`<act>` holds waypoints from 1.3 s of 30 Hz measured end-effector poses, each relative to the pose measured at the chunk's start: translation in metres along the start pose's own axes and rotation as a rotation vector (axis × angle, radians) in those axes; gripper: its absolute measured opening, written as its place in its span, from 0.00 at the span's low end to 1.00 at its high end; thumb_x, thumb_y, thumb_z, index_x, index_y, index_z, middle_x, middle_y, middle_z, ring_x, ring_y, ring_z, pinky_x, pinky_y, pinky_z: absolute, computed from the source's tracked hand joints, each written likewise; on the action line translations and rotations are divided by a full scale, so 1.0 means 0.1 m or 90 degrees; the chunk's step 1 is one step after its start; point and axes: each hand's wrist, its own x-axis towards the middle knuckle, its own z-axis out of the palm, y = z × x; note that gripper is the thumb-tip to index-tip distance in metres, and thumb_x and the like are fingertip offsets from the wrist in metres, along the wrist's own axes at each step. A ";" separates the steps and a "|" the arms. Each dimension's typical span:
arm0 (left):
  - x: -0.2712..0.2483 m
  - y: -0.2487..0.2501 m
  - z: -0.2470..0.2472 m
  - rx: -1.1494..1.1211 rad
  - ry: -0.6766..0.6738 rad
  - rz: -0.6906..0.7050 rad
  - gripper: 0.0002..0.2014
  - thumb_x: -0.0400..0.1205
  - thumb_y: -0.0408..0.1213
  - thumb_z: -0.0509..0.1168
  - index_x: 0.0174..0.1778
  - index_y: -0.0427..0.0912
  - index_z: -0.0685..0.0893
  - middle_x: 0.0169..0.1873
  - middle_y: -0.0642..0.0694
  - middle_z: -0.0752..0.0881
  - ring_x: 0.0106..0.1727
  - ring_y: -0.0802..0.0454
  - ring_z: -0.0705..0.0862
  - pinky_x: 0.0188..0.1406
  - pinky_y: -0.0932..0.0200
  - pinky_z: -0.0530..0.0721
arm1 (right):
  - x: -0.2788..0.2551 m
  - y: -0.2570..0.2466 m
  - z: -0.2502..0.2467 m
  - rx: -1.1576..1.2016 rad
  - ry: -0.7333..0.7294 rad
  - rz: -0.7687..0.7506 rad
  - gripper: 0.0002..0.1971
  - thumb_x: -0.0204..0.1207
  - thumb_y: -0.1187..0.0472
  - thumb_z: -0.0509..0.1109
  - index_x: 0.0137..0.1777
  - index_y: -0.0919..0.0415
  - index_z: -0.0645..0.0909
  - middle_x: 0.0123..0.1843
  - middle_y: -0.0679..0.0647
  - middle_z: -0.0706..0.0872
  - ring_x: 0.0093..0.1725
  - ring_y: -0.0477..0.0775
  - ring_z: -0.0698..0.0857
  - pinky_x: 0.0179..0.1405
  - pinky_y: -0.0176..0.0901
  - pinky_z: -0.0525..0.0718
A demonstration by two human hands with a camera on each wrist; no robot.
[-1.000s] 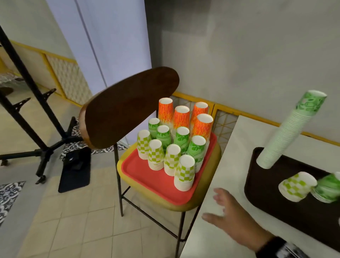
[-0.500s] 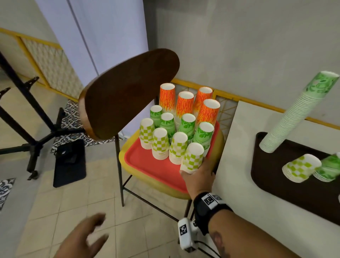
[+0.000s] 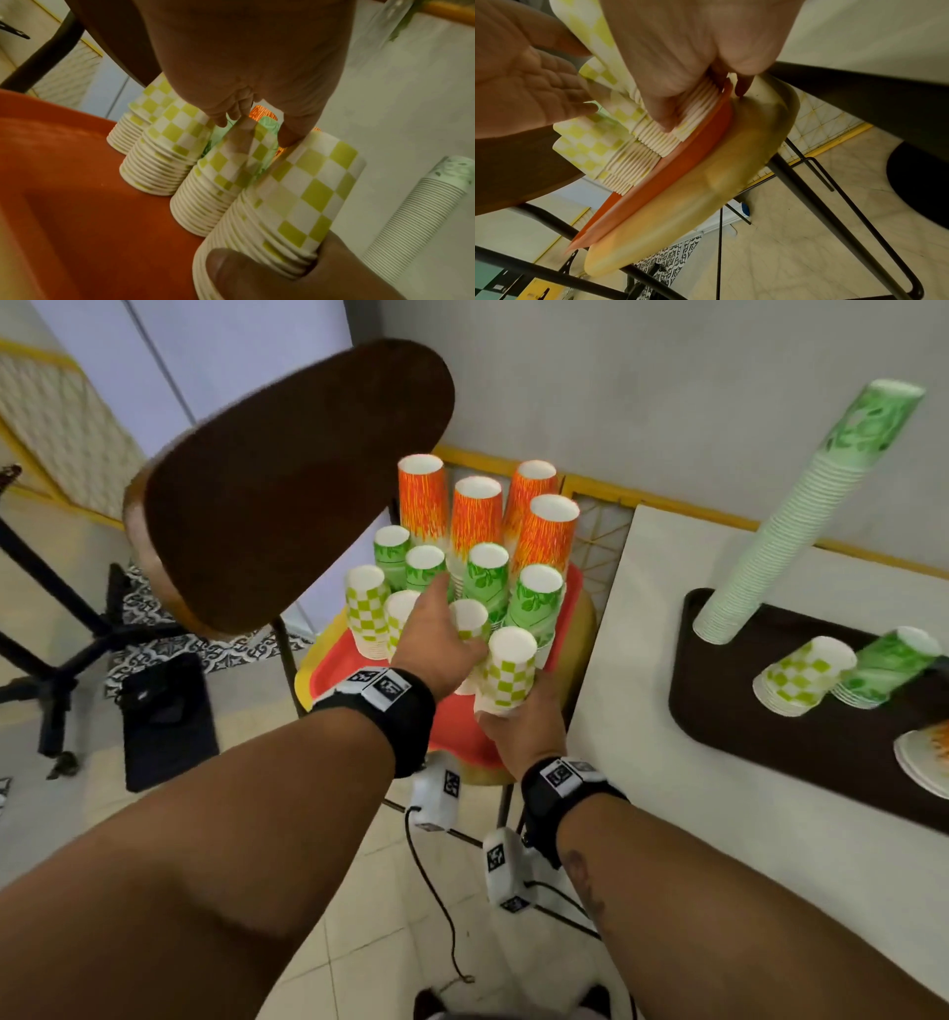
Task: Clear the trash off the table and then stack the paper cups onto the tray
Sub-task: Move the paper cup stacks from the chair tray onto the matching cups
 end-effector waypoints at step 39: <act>-0.14 -0.45 0.77 -0.067 0.074 -0.168 0.31 0.62 0.46 0.82 0.57 0.43 0.78 0.52 0.45 0.88 0.53 0.45 0.88 0.56 0.44 0.89 | -0.18 0.11 -0.84 0.131 0.032 -0.043 0.37 0.62 0.60 0.85 0.68 0.50 0.71 0.50 0.34 0.81 0.46 0.28 0.83 0.46 0.20 0.79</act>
